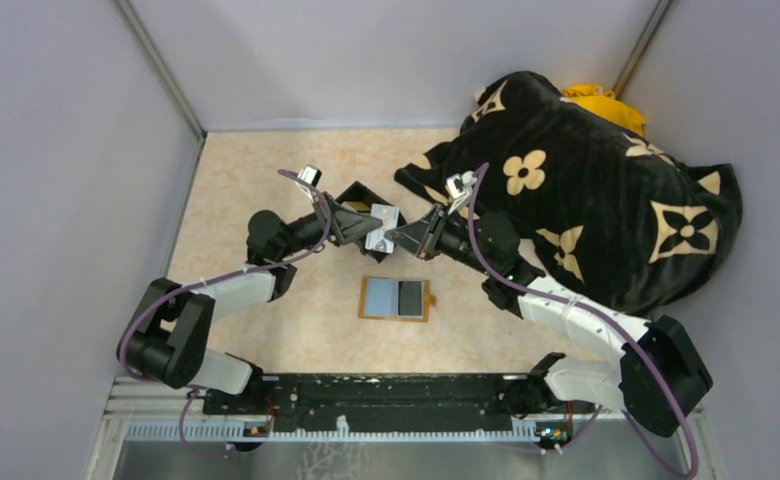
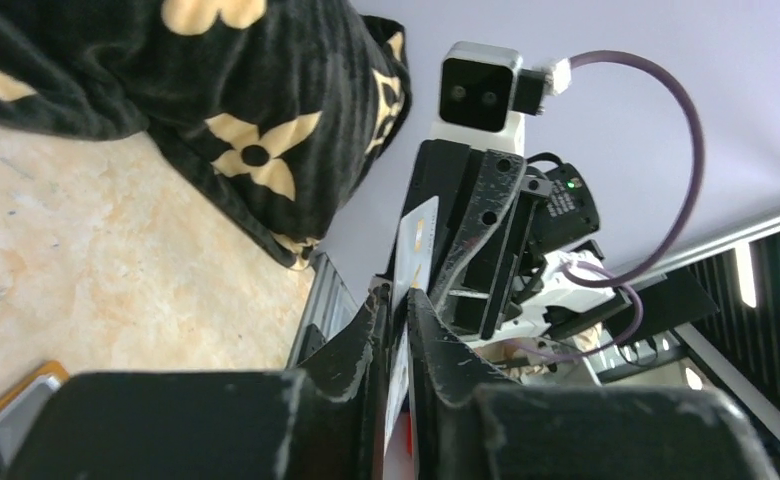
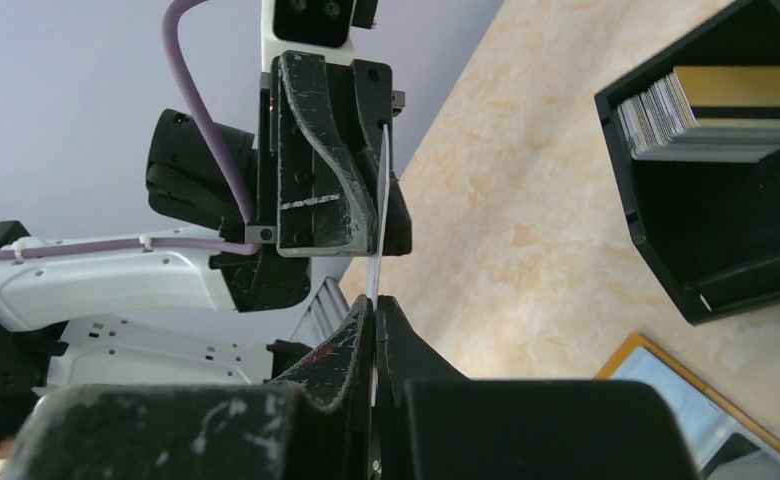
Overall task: Put the credit cards into the card holder
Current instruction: Pick up the credit card from the storage box.
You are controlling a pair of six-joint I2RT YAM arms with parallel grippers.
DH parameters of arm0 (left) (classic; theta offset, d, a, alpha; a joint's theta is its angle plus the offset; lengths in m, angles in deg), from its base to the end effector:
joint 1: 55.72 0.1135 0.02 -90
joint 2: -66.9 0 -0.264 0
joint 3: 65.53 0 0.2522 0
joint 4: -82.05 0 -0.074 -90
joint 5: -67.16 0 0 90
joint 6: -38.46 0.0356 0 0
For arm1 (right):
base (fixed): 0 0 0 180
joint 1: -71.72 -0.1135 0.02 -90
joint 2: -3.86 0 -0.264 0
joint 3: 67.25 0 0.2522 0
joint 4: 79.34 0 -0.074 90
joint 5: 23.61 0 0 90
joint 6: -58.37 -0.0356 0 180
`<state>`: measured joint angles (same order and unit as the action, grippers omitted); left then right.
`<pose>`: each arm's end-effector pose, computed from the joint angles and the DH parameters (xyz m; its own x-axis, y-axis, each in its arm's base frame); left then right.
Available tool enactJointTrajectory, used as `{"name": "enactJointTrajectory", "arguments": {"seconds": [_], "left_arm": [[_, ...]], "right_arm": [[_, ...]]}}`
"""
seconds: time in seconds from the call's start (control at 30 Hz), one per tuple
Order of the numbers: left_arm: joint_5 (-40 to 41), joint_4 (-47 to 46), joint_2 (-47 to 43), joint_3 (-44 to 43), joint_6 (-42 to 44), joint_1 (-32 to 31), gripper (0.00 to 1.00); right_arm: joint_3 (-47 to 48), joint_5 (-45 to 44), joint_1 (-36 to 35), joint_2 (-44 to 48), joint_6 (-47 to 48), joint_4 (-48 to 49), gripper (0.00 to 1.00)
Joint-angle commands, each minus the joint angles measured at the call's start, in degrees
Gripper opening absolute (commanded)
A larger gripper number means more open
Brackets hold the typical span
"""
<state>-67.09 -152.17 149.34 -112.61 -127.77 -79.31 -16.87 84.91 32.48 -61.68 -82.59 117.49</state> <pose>0.2513 -0.1369 0.2614 -0.7957 -0.4117 -0.4443 0.5000 -0.0323 -0.8654 0.1956 0.1744 0.2910 -0.6427 0.4260 -0.6368 -0.5502 0.3217 0.7705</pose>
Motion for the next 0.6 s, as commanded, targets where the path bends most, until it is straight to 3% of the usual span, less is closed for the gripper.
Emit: {"name": "enactJointTrajectory", "arguments": {"seconds": [0.0, 0.1, 0.33, 0.57], "left_arm": [[4.27, 6.65, -1.72, 2.85, 5.02, 0.63, 0.2], [9.29, 13.04, -3.93, 4.04, 8.88, 0.99, 0.31], [17.94, 23.69, -7.13, 6.03, 14.57, 1.32, 0.42], [25.89, 32.04, -10.7, 10.01, 19.32, 1.28, 0.44]], "right_arm": [[1.27, 0.77, 0.48, 0.01, 0.67, 0.68, 0.0], [1.3, -0.37, 0.46, 1.1, 2.22, -3.23, 0.0], [0.17, -1.24, 0.48, 2.9, 4.87, -10.52, 0.0], [-3.95, 0.21, 0.44, 3.27, 5.6, -12.39, 0.0]]}}
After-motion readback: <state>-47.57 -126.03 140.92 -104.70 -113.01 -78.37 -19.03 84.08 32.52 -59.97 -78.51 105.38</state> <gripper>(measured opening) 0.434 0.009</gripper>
